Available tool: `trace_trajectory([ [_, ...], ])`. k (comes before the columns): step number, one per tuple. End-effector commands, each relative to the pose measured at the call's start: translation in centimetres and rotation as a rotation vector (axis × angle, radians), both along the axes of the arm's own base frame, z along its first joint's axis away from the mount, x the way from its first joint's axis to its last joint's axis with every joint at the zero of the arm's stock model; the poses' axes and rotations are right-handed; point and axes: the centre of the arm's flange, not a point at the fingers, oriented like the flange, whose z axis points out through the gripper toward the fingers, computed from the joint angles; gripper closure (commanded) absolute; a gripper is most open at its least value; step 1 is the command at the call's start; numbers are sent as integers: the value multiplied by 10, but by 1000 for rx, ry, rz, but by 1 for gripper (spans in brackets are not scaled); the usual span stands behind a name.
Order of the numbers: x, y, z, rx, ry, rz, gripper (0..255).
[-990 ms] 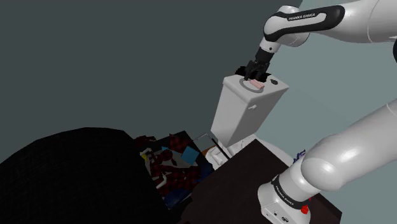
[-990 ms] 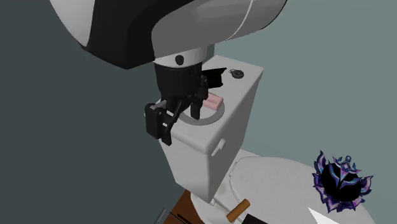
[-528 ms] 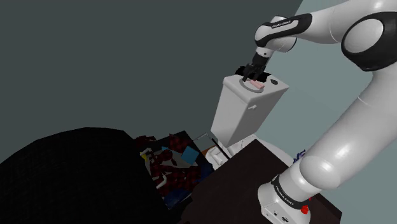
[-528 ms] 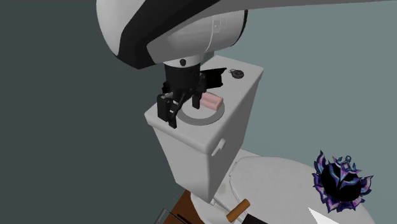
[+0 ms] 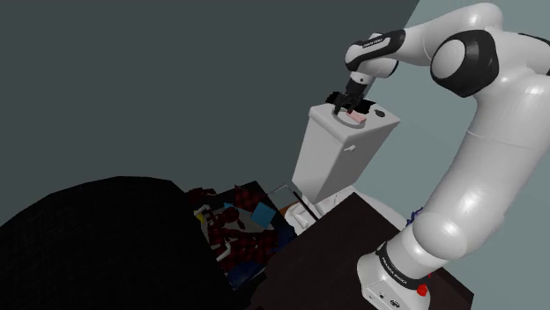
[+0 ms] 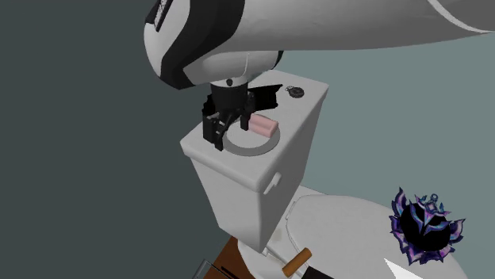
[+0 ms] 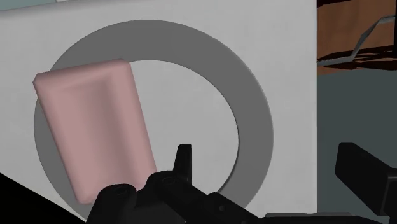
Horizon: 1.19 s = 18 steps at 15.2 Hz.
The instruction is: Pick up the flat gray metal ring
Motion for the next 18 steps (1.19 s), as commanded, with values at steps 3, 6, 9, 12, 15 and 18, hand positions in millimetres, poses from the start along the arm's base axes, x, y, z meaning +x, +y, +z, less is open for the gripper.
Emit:
trace_trajectory([
  [3,0,-2,-22,0,0,0,0],
  [6,0,-2,-30,0,0,0,0],
  [9,1,-1,-30,0,0,0,255],
  [12,2,-3,-31,0,0,0,255],
  [15,2,-3,-32,-1,0,0,255],
  [18,0,-2,-19,0,0,0,255],
])
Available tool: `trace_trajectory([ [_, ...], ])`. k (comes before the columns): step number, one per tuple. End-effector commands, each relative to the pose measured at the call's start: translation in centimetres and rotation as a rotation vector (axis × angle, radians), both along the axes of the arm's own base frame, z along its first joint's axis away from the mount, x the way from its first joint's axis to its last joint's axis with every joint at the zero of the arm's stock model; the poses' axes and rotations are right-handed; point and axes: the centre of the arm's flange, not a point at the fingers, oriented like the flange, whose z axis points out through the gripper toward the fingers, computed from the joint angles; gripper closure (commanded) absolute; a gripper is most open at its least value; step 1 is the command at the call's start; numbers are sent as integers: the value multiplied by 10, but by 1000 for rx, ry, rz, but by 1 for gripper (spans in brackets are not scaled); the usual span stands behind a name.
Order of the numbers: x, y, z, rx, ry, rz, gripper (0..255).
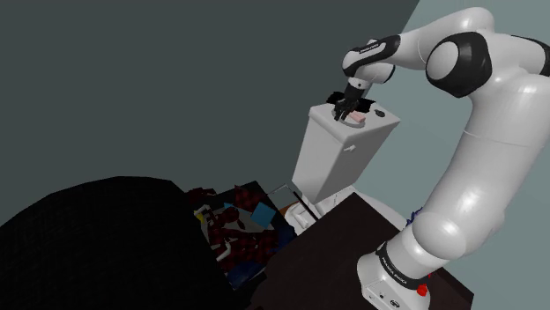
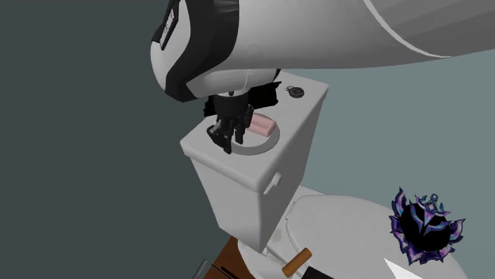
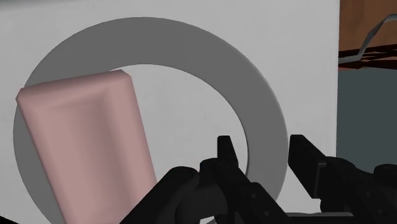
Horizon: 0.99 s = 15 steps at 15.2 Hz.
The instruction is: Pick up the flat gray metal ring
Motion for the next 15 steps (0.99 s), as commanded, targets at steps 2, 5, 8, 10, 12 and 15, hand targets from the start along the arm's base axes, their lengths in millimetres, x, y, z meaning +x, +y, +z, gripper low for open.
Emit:
trace_trajectory([
  [2,0,1,13,2,3,1,255],
  [5,0,1,29,2,3,1,255],
  [8,0,1,44,2,3,1,255],
  [10,0,1,55,2,3,1,255],
  [12,0,1,66,2,3,1,255],
  [15,0,1,72,2,3,1,255],
])
